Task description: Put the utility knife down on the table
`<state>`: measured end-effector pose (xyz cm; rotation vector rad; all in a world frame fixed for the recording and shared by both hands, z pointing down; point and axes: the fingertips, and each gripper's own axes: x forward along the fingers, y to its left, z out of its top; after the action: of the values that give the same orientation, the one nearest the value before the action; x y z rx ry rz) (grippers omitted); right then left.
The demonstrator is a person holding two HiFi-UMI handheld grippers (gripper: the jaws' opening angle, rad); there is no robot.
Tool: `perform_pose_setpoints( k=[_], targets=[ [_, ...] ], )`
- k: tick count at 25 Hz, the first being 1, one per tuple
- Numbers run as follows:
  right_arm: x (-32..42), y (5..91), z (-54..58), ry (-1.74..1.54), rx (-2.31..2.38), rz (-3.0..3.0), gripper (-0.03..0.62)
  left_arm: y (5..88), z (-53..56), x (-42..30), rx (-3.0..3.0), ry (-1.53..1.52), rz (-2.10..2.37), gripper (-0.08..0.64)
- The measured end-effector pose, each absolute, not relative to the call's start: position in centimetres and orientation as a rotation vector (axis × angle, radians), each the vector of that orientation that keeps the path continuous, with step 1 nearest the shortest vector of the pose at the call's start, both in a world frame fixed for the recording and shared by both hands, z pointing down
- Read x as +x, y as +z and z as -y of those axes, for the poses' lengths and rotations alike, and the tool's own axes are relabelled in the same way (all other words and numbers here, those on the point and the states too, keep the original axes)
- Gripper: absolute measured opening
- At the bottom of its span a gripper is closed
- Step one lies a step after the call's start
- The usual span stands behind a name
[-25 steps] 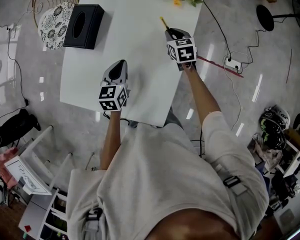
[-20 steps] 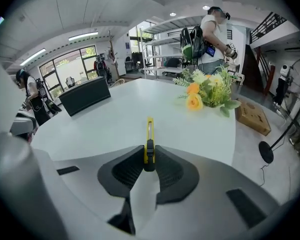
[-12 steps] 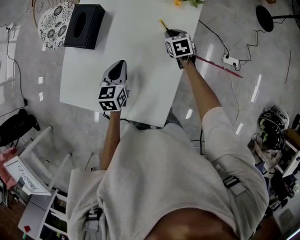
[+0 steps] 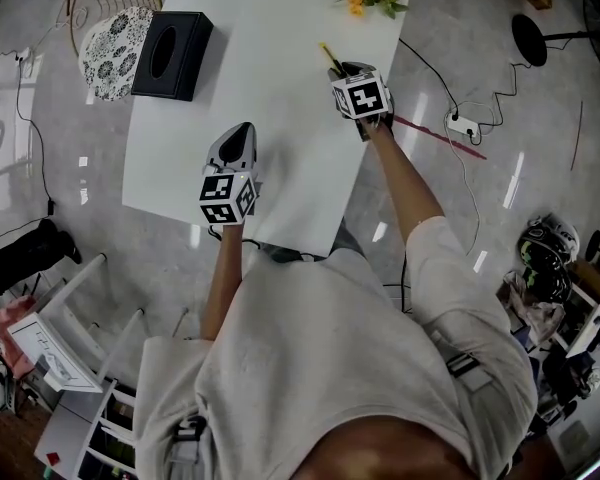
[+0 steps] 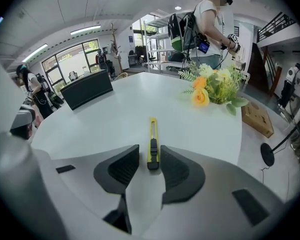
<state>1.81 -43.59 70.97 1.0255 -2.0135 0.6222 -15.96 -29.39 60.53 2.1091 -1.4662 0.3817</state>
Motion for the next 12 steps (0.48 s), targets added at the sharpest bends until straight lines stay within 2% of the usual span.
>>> perform_pose_setpoints(
  k=[3,12],
  targets=[
    [1.6,70.7,43.6,0.611,1.022,2.029,0.181,60.5,29.3,-16.1,2.107,0.384,1.471,0.02],
    [2.7,66.5,42.7,0.538,1.133,2.129,0.181,59.7,29.3,-15.8,2.129,0.374,1.474,0.02]
  ],
)
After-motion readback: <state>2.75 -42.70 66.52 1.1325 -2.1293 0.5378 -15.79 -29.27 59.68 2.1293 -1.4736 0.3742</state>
